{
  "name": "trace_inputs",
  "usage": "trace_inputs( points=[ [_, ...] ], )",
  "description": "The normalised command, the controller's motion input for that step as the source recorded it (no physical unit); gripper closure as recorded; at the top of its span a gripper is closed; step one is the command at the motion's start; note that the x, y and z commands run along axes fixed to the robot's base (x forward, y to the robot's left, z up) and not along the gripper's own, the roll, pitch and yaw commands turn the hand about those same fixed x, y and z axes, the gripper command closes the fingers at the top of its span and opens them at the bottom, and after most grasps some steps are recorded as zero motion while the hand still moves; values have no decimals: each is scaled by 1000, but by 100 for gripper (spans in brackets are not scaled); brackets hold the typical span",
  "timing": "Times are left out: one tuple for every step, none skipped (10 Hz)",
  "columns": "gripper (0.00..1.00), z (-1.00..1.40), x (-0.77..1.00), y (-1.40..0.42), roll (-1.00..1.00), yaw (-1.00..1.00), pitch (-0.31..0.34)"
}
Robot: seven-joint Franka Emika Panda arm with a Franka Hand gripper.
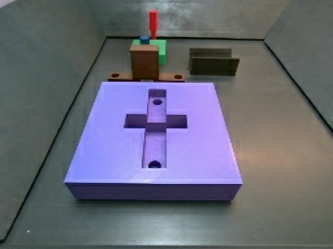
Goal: Pick up the green object. Move up. Place the green object on the fixture. Regrasp the green object. Move to above the board. Insert the green object.
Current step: Pick up the green object.
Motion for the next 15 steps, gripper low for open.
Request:
trace_inputs(
  points=[
    [0, 23, 0, 0, 0, 0, 0],
    [0, -34, 214, -23, 51, 0, 160],
    [0, -406, -20, 0, 0, -109, -126],
    [0, -737, 66, 0, 0, 0, -153],
    [0, -900, 186, 49, 0, 0, -123],
    [0, -806, 106, 40, -57, -49, -173],
    [0, -731, 106, 0, -59, -31, -191],
    [0, -783, 114, 0, -16, -34, -201],
    [0, -774, 97, 0, -51, -54, -214],
    [0, -720, 109, 0, -99, -63, -207],
    [0, -640, 106, 0, -140, -106, -223],
    [0, -571, 120, 0, -193, -54, -229],
    [0, -511, 106, -23, -236, -49, -226],
    [0, -354, 31, 0, -321, -74, -249],
    [0, -263, 29, 0, -371, -57, -261]
  ],
)
